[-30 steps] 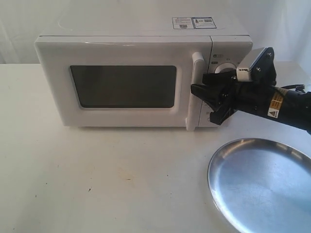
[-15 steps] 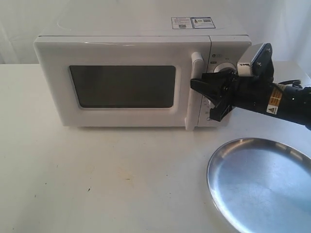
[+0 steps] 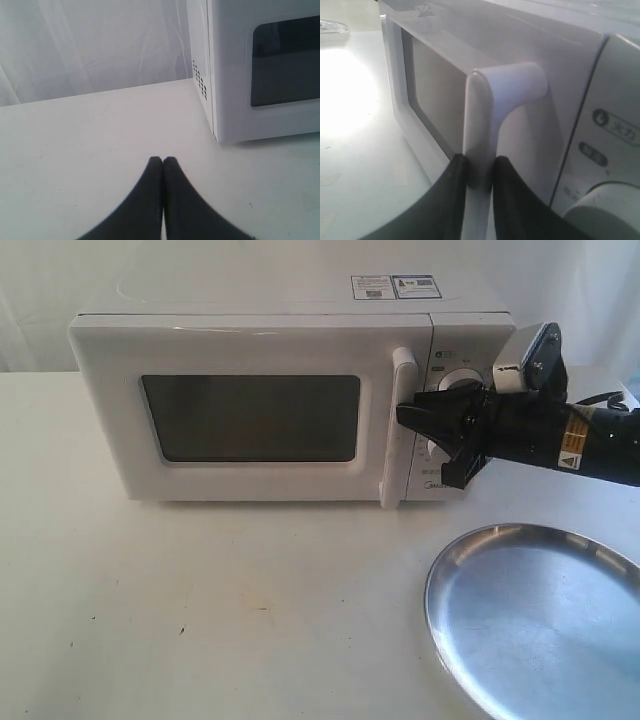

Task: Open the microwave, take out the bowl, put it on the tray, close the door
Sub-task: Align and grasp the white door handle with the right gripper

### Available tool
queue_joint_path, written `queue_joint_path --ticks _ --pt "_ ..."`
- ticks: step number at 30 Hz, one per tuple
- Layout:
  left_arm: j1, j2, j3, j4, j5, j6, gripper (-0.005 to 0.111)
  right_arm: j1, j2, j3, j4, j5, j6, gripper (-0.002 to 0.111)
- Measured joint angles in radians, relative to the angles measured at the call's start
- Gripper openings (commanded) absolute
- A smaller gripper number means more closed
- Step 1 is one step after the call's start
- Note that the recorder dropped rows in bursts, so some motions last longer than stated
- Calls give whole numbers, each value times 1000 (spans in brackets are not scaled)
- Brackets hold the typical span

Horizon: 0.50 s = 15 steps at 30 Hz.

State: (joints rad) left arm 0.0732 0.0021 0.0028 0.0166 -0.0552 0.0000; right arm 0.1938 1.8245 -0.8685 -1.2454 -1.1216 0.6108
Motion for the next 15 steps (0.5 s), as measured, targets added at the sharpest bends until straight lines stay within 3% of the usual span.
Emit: queue_joint_path --ticks 13,15 --pt "0 0 0 0 0 0 0 21 6 -22 -12 20 23 0" --pt "0 0 0 0 0 0 0 26 8 -24 -2 30 26 6"
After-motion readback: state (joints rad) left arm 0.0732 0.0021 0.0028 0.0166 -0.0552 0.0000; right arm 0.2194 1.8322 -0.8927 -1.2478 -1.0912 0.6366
